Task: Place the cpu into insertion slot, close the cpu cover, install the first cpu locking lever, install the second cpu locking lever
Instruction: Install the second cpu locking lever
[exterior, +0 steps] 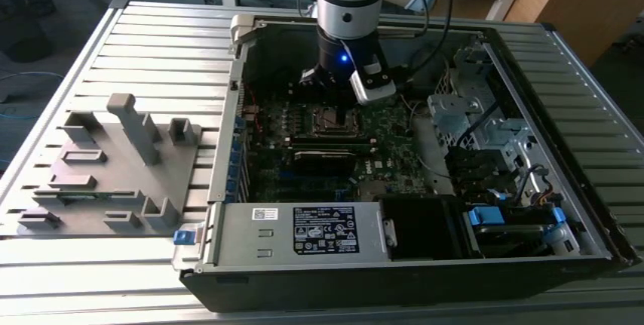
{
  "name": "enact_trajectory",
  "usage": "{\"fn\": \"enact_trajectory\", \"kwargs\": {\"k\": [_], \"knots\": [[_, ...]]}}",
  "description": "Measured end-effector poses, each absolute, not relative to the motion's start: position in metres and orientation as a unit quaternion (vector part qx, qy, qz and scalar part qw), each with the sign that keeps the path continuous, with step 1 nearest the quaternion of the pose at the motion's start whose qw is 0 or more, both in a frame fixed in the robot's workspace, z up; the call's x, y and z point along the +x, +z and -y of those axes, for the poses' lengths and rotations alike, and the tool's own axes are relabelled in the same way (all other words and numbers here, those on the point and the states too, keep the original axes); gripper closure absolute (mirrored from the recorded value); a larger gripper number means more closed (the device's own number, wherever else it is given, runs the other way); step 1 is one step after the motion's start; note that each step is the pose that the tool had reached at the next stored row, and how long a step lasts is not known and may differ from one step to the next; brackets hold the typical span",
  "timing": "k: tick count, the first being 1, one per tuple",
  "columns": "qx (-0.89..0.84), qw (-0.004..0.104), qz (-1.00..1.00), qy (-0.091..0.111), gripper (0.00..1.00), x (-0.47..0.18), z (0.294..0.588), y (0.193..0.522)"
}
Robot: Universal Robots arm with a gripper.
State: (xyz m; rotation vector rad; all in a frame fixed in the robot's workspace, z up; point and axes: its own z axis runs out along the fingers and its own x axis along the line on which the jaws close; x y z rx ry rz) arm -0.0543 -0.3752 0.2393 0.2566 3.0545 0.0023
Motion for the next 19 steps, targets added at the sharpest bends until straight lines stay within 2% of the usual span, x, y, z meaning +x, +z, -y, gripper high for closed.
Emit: {"fn": "enact_trajectory", "kwargs": {"k": [19], "knots": [[0.072, 0.038, -0.997, 0.001, 0.90, -0.0589, 0.3757, 0.2372]]}}
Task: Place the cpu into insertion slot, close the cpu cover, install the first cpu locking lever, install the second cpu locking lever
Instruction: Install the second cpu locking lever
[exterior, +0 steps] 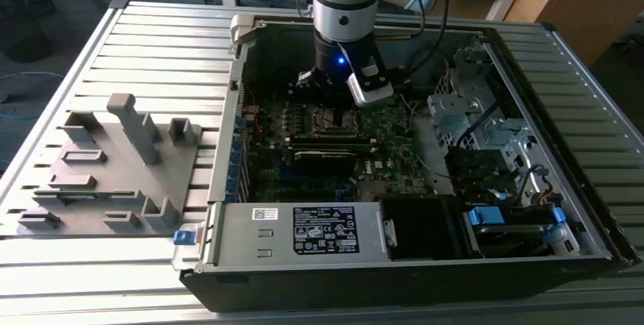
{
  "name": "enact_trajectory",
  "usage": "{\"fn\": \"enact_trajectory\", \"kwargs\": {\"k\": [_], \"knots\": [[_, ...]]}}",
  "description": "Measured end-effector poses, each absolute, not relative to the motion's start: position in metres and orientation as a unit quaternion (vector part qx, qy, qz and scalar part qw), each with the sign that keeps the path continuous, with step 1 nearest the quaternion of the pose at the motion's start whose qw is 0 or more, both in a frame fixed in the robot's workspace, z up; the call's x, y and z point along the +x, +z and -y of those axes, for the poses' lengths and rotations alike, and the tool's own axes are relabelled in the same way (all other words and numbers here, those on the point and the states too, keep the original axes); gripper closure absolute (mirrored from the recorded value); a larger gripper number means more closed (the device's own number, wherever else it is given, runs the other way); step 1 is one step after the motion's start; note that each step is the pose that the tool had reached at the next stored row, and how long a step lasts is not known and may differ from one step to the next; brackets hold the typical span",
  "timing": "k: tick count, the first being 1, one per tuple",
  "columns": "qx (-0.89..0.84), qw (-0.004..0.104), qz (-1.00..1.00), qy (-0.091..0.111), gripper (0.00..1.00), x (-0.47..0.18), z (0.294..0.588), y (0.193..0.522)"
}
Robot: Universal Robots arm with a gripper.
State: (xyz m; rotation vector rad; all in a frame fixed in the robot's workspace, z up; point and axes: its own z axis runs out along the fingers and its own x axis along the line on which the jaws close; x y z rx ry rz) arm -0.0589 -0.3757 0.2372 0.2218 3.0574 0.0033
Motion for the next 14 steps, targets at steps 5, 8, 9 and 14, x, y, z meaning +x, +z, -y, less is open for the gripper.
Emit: {"fn": "enact_trajectory", "kwargs": {"k": [5, 8, 9, 14], "knots": [[0.072, 0.038, -0.997, 0.001, 0.90, -0.0591, 0.3757, 0.2371], [0.072, 0.038, -0.997, 0.001, 0.90, -0.0592, 0.3757, 0.2371], [0.072, 0.038, -0.997, 0.001, 0.90, -0.0592, 0.3757, 0.2371], [0.072, 0.024, -0.997, 0.000, 0.90, -0.0591, 0.3758, 0.2367]]}}
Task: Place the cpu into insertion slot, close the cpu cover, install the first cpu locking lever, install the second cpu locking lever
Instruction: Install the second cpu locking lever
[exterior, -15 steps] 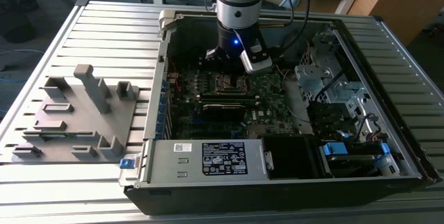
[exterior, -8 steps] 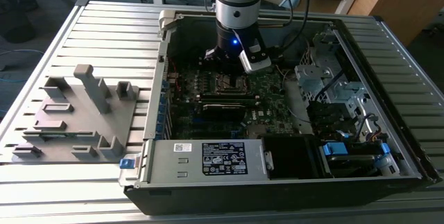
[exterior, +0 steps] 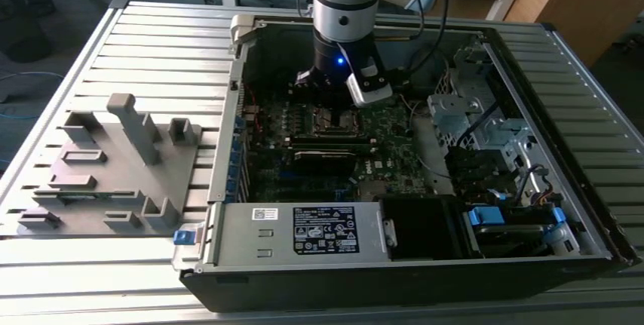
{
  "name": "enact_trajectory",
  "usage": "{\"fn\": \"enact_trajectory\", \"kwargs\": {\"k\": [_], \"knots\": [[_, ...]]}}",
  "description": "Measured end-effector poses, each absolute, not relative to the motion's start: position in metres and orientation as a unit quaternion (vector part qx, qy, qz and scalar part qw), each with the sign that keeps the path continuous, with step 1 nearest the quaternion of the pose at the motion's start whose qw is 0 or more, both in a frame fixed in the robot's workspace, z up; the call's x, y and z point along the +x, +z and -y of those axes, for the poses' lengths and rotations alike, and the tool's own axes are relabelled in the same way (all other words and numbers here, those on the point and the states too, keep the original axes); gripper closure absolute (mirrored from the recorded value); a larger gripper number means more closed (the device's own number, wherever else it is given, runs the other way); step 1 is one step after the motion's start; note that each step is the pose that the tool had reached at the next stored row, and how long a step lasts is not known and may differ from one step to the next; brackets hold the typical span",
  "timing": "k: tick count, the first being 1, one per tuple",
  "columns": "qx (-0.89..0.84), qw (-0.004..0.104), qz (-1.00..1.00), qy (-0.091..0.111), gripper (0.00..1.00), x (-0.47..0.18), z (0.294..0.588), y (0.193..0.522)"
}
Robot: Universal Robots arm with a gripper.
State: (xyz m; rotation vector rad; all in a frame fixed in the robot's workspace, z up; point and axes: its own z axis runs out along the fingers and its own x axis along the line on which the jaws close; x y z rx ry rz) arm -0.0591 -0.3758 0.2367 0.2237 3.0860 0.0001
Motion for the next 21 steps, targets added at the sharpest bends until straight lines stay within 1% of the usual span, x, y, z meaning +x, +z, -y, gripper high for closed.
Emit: {"fn": "enact_trajectory", "kwargs": {"k": [6, 21], "knots": [[0.072, 0.022, -0.997, 0.000, 0.90, -0.0592, 0.3757, 0.2368], [0.072, 0.022, -0.997, 0.000, 0.90, -0.0613, 0.3757, 0.2355]]}}
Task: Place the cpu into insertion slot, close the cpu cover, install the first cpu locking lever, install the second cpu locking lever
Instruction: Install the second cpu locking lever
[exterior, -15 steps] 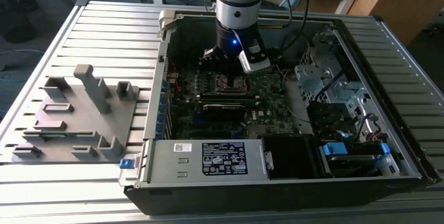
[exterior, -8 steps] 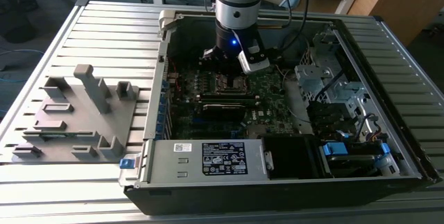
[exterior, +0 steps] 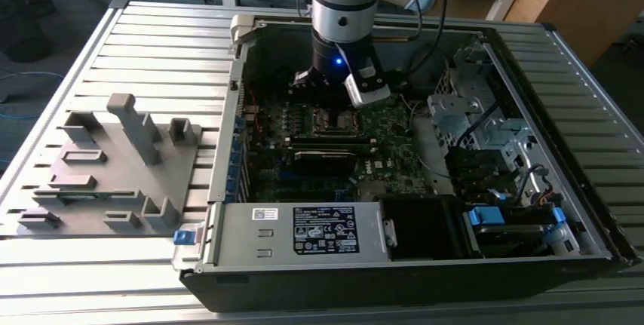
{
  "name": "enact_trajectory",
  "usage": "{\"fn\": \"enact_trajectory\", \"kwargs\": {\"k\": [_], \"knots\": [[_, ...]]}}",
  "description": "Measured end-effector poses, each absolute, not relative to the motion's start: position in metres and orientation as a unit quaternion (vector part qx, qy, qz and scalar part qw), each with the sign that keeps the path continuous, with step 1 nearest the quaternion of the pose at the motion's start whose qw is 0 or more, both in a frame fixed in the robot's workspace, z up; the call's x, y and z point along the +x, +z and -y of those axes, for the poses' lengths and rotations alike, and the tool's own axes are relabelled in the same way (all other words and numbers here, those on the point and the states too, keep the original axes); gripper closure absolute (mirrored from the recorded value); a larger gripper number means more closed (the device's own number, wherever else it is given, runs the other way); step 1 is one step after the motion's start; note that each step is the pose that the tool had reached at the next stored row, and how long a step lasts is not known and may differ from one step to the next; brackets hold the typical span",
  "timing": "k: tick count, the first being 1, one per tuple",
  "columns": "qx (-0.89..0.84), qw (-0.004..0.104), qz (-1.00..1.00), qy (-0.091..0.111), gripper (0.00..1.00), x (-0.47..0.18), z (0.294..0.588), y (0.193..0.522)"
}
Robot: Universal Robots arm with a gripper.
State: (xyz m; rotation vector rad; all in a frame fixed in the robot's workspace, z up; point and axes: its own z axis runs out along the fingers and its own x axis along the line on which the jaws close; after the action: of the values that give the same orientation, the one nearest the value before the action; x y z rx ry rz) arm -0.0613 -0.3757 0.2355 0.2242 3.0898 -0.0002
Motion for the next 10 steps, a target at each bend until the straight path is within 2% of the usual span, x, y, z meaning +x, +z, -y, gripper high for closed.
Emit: {"fn": "enact_trajectory", "kwargs": {"k": [10], "knots": [[0.072, 0.022, -0.997, 0.000, 0.90, -0.073, 0.376, 0.231]]}}
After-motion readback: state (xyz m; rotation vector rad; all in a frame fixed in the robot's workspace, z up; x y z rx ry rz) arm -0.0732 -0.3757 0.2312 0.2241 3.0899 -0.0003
